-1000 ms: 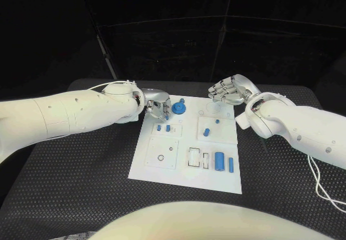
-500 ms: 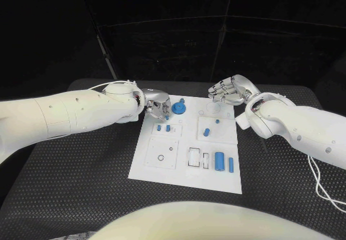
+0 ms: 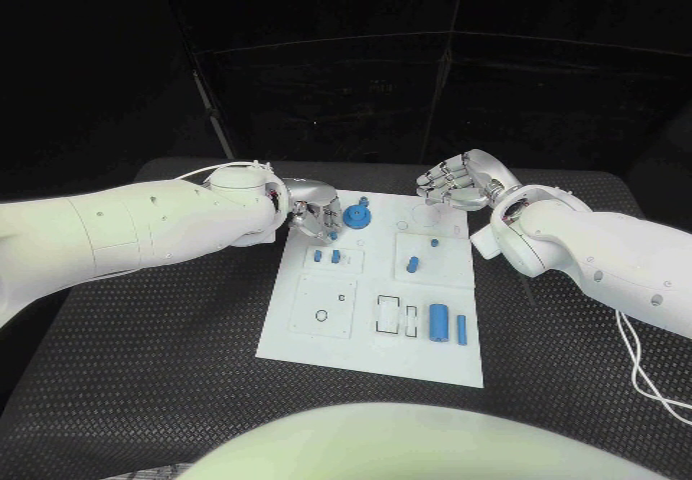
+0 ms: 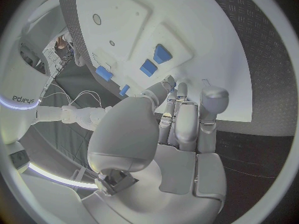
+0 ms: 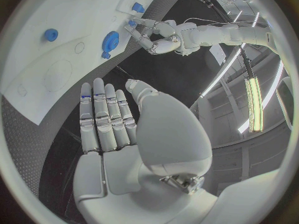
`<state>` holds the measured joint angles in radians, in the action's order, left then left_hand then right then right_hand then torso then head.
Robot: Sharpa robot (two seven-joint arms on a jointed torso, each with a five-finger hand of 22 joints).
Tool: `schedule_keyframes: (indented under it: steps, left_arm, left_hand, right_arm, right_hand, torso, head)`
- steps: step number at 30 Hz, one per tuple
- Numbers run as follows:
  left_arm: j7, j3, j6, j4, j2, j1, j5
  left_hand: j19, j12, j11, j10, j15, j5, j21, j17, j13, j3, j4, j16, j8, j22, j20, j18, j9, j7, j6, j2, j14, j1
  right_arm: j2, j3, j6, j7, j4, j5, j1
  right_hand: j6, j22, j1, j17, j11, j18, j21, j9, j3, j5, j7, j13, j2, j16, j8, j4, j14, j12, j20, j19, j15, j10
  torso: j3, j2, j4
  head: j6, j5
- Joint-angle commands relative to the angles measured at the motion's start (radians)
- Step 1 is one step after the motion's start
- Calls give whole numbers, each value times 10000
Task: Assemble the parts on the task board
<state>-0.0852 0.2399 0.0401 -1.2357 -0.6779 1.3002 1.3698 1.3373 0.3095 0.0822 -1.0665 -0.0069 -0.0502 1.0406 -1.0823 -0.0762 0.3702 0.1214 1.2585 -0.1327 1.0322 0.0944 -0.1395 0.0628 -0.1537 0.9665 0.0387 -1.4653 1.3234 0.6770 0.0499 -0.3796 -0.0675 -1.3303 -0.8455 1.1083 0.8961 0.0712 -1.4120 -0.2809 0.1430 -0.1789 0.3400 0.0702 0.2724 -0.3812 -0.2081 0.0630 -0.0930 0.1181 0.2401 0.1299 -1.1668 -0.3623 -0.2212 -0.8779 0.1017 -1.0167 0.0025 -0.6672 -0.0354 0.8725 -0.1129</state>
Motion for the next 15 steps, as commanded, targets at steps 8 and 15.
schedule_keyframes:
  steps: [8, 15]
  left_arm:
    - [29, -5, 128, -207, -398, 18, -80]
    - [-114, -5, 442, -413, -953, 191, -975]
  left_hand:
    - [-32, -58, 17, 51, 44, 4, -69, 59, 14, 81, -11, -5, 99, -13, 55, 124, 1, 0, -124, 88, -179, -36]
    - [-86, -133, 77, 148, 80, 6, -154, 128, 34, 43, -68, -33, 138, -82, 77, 111, 20, -44, -111, 198, -155, -146]
  right_arm:
    - [287, 6, 187, 121, -143, -1003, 17]
    - [709, 6, 670, 413, -414, -2695, 16]
  right_hand:
    - [448, 540, -236, -466, -289, -67, 1026, -2, 101, 367, 199, 0, 61, 984, -58, -509, -2122, 207, 660, -1699, -612, -592]
    - [1141, 1578, -250, -1619, -655, -20, 2827, -35, 93, 717, 540, 21, 181, 2822, -343, -943, -3441, 709, 1332, -2693, -1137, -1579]
  torso:
    - [-3, 9, 8]
    - [4, 18, 0]
  head:
    - [1, 47]
    - [1, 111]
